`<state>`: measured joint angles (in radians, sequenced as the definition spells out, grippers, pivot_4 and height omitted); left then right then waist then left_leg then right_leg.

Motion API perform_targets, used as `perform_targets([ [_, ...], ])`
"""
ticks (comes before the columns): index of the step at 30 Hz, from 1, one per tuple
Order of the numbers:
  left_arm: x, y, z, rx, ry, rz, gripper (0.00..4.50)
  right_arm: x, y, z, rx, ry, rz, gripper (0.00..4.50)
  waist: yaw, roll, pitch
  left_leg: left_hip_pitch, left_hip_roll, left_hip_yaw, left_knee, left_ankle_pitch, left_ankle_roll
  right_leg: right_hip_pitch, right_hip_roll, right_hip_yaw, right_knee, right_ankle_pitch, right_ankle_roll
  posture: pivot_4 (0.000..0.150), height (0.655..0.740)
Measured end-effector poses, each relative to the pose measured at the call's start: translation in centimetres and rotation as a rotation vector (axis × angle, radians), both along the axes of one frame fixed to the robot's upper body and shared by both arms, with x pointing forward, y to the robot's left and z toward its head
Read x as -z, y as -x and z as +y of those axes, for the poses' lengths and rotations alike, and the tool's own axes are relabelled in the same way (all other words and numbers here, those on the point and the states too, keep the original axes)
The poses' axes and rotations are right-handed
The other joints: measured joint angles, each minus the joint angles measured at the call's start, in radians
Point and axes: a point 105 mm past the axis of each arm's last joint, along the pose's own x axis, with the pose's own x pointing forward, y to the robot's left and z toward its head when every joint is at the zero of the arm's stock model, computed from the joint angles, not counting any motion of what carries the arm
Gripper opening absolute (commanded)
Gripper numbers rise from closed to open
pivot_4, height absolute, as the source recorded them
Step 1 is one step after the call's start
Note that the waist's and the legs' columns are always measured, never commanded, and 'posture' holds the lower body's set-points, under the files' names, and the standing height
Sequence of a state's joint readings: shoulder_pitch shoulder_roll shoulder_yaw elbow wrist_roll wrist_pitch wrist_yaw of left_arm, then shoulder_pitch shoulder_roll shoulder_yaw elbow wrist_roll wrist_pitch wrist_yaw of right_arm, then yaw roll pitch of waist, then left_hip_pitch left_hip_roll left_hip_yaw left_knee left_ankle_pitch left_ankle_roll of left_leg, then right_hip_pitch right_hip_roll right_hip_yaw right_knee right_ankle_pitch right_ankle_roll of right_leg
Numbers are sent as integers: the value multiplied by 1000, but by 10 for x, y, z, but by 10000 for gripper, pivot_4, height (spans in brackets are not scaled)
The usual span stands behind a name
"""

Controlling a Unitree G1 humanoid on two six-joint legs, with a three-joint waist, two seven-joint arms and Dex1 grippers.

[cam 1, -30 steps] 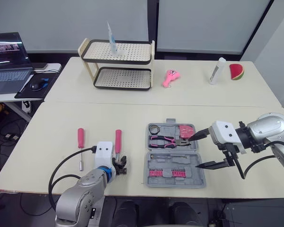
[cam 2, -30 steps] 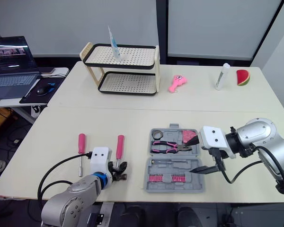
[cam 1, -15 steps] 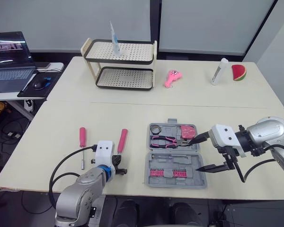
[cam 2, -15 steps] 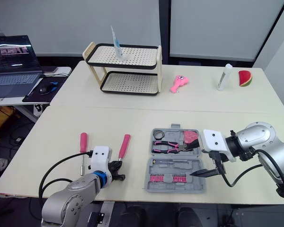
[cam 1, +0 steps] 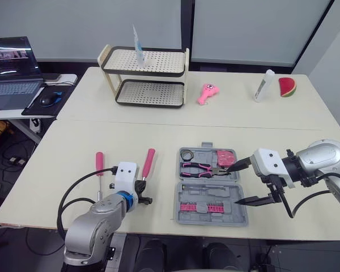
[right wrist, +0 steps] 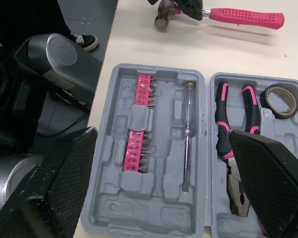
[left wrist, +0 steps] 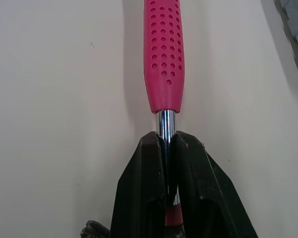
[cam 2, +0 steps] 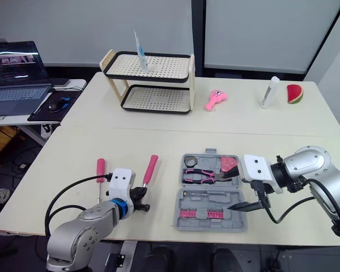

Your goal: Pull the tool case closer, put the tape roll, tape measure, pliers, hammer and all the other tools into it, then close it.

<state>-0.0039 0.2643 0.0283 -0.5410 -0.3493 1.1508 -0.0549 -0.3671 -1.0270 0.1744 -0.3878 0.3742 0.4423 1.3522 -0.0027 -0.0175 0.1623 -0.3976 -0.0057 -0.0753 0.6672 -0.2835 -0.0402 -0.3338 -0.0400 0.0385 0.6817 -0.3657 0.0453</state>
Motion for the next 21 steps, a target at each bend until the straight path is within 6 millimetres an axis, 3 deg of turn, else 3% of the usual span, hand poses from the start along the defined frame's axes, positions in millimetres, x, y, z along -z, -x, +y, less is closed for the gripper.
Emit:
perform_targets([
  [19,10,-7,-7,-38,32,27,471,-2,-3,0,22,-5,-20,45000,1,0,0,0,0,0,1,0,0,0,0,0,0,0,0,1500,7290],
  [21,9,-7,-8,-41,42,26,7657,-2,-4,0,23,-5,-20,45000,1,0,0,0,0,0,1,0,0,0,0,0,0,0,0,1500,7290],
])
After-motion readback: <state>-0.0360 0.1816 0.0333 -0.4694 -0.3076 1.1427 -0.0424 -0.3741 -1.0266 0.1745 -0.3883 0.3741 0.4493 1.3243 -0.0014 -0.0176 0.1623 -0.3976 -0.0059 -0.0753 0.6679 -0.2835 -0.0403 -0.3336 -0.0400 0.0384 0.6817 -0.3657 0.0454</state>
